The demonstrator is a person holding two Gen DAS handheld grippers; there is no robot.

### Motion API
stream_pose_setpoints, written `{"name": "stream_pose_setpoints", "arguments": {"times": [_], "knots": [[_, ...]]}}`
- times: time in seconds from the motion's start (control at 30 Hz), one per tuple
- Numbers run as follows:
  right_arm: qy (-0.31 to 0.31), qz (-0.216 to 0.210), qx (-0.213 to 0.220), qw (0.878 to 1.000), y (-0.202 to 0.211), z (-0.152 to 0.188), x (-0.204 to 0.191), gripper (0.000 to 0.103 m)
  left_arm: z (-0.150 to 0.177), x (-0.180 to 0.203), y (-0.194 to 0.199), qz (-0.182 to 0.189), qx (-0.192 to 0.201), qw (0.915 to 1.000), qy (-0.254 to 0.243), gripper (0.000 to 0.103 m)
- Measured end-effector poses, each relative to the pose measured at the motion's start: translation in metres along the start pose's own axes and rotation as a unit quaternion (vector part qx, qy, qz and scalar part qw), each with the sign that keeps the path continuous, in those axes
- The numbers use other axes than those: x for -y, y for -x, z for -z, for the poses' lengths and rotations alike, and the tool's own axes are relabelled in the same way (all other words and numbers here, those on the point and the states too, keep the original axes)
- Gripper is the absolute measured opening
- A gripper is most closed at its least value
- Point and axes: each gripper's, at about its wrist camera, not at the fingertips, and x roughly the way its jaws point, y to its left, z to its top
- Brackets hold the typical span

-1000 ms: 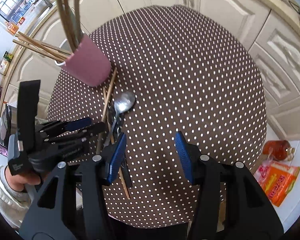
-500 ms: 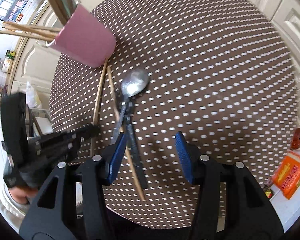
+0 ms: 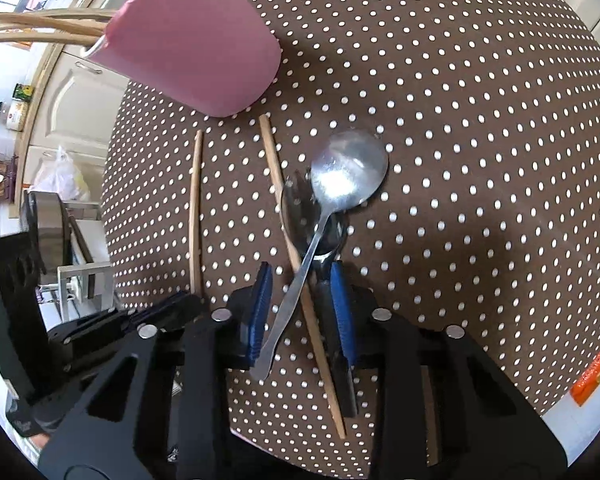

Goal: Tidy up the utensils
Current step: 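Move both tools back down toward the spoon and remaining chopsticks, then close the left tool on a wooden chopstick while the right tool grasps the metal spoon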

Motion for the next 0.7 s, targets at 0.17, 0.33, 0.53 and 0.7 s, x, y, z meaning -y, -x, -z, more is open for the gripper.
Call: {"name": "stream_pose_setpoints", "arguments": {"times": [0.17,0.33,0.53,0.7], "knots": [[0.011,0.008,-0.006,1.000,-0.005,-0.009,-0.002,0.012,-0.002,0.006,-0.007,0.002,-0.003,1.0000,-0.002,0.013],[0.000,-0.002,-0.011,1.000,0.006,-0.001,0.024,0.007,-0.015,0.029,-0.011,0.005,0.002,1.0000,-0.002,0.017],[-0.022,-0.005,-0.011,1.000,0.022,0.009,0.059,0.006,-0.031,0.038,-0.012,-0.005,0.009,0.9999,-0.005,0.018],[-0.048,0.004,-0.024,0.999,0.029,0.008,0.089,0.006,-0.051,0.047,-0.017,-0.032,0.009,0.9994,-0.012,0.018]]}}
